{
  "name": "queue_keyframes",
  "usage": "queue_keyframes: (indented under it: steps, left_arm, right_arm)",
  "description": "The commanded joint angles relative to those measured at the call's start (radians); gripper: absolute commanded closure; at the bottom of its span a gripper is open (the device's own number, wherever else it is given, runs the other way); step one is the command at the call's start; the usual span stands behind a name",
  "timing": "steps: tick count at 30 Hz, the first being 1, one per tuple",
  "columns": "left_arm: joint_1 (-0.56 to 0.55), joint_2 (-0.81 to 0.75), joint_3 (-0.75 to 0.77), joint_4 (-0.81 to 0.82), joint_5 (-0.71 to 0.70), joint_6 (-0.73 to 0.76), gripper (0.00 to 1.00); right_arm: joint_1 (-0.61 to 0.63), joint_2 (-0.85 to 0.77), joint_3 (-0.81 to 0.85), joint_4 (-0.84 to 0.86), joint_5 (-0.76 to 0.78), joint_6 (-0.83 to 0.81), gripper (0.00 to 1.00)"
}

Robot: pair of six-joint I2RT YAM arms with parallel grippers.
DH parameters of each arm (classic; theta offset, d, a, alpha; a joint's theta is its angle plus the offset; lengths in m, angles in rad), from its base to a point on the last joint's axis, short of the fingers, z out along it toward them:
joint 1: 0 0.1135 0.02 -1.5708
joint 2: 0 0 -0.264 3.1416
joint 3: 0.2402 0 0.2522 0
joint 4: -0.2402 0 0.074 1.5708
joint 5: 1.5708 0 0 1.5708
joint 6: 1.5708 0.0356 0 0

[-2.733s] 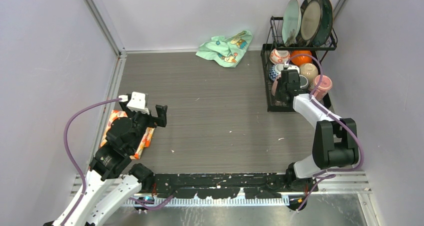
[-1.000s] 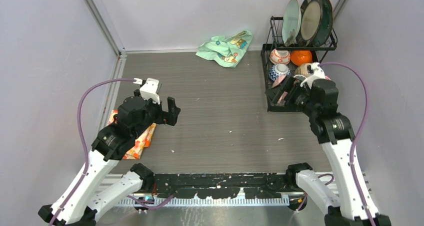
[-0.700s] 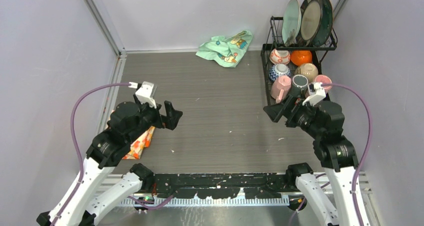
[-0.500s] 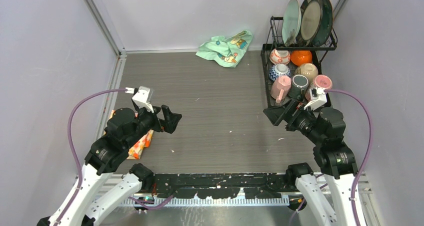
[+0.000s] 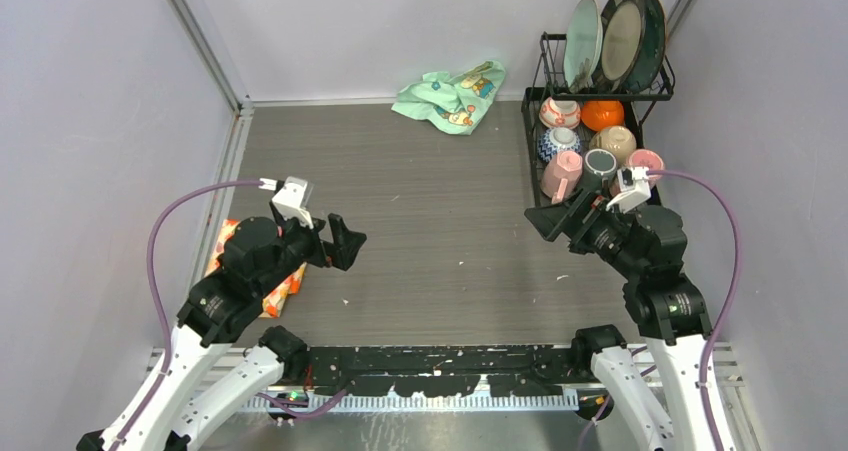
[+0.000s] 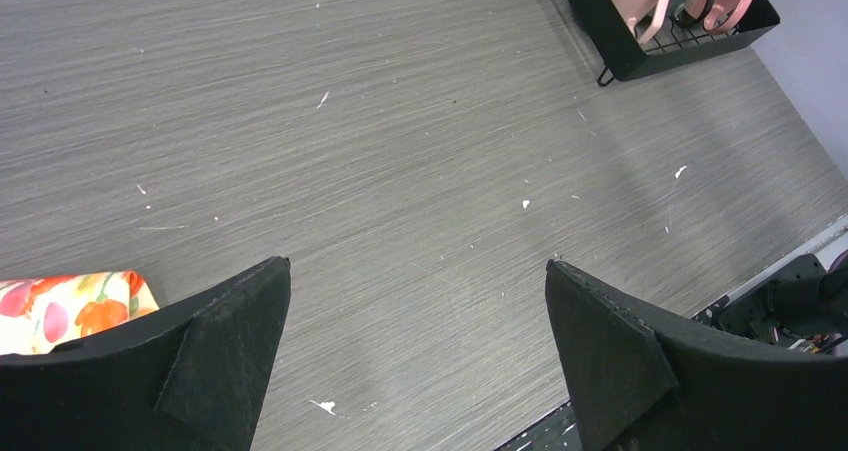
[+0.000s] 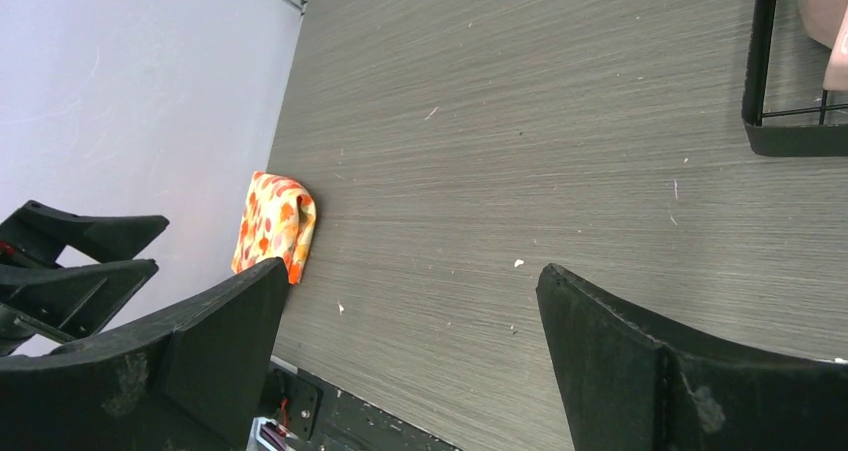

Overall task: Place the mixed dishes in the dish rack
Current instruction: Reset both arms

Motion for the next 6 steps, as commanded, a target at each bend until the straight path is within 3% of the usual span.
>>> queue_keyframes:
  steps: [1, 6]
  left_arm:
    - [-0.005, 0.014, 0.01, 0.023, -0.021, 0.008, 0.0]
    - [-0.005, 0.026, 0.006, 0.018, -0.018, 0.008, 0.0]
  right_arm:
    - [0.001, 0.01, 0.02, 0.058, -0.018, 0.021, 0.0]
    - [0.0, 0.014, 0.013, 0.063, -0.014, 0.022, 0.0]
